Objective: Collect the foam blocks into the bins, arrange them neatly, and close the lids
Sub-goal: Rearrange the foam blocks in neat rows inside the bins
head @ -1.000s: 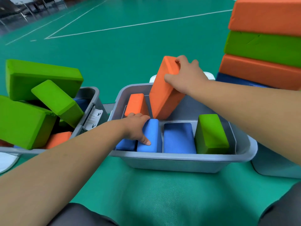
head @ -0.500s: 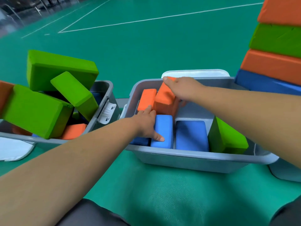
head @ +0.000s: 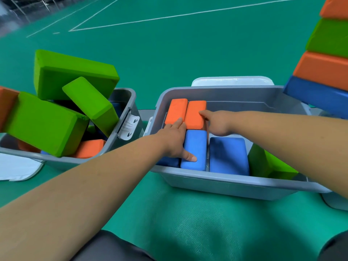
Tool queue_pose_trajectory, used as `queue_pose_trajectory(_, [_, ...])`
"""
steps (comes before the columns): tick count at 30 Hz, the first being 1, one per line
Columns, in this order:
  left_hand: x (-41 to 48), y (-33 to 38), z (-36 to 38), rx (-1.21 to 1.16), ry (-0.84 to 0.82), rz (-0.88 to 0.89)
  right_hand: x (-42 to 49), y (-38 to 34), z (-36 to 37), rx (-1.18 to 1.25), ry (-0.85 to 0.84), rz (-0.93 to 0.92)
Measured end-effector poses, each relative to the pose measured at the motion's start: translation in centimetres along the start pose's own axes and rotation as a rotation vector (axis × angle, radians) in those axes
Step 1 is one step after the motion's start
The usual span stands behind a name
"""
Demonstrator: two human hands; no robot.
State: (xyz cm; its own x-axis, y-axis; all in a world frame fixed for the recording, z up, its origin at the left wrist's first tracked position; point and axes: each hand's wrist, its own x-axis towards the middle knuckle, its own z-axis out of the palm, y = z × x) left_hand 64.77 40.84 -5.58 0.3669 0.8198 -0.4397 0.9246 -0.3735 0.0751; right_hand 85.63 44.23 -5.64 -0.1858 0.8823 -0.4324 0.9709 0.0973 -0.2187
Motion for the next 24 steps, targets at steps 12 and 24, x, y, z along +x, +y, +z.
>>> queue_pose_trajectory(12, [0.6,0.6,-1.7,0.06,-0.148,-0.004,0.3,2.0,0.0,0.141,0.023,-0.053])
queue_pose_trajectory(24, [3.1,0.7,-2.3,-0.034,-0.032,-0.082,0.2,6.0,0.0,0.177,0.046,-0.027])
